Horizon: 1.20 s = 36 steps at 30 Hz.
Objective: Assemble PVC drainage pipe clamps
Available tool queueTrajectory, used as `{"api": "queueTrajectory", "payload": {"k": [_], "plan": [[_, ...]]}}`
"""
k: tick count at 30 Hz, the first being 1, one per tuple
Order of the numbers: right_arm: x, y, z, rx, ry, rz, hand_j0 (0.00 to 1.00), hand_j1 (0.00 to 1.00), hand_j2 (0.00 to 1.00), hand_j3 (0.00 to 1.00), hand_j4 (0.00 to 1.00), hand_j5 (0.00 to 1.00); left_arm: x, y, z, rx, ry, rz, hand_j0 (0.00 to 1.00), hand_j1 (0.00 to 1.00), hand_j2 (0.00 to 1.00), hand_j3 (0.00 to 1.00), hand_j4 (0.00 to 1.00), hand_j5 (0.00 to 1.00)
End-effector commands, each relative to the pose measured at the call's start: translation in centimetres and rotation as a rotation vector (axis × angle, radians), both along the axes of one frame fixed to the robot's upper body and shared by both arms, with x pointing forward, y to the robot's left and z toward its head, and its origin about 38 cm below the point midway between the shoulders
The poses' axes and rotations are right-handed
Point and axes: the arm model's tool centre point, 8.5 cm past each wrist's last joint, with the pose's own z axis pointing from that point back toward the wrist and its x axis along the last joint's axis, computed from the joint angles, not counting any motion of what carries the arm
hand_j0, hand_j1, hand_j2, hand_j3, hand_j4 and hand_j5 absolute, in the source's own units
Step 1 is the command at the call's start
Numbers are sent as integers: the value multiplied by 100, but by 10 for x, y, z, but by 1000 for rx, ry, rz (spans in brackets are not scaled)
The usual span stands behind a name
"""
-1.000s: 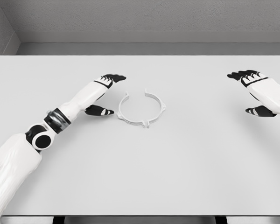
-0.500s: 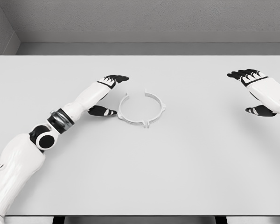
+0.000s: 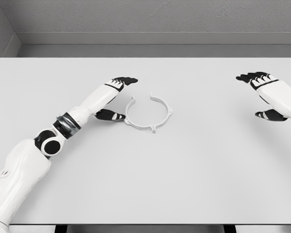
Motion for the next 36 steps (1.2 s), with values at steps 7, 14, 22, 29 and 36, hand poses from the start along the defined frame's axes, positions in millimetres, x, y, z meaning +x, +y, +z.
{"api": "queueTrajectory", "payload": {"k": [7, 14, 22, 29, 36], "plan": [[0, 0, 0, 7, -1, -1, 100, 100, 100, 100, 100, 100, 5, 7, 5, -19, -5, 25, 100, 100, 100, 100, 100, 100], [0, 0, 1, 7, -3, 0, 100, 100, 100, 100, 100, 100, 9, 13, -5, 5, 21, 45, 100, 100, 100, 100, 100, 100], [0, 1, 1, 5, -1, 2, 100, 100, 100, 100, 100, 100, 8, 9, -6, 4, 23, 37, 100, 100, 100, 100, 100, 100], [-1, 0, 1, 5, -3, 1, 100, 100, 100, 100, 100, 100, 8, 2, -6, -6, 25, 30, 100, 100, 100, 100, 100, 100], [0, 1, 1, 5, -2, 2, 100, 100, 100, 100, 100, 100, 8, -5, -5, -24, 24, 24, 100, 100, 100, 100, 100, 100]]}}
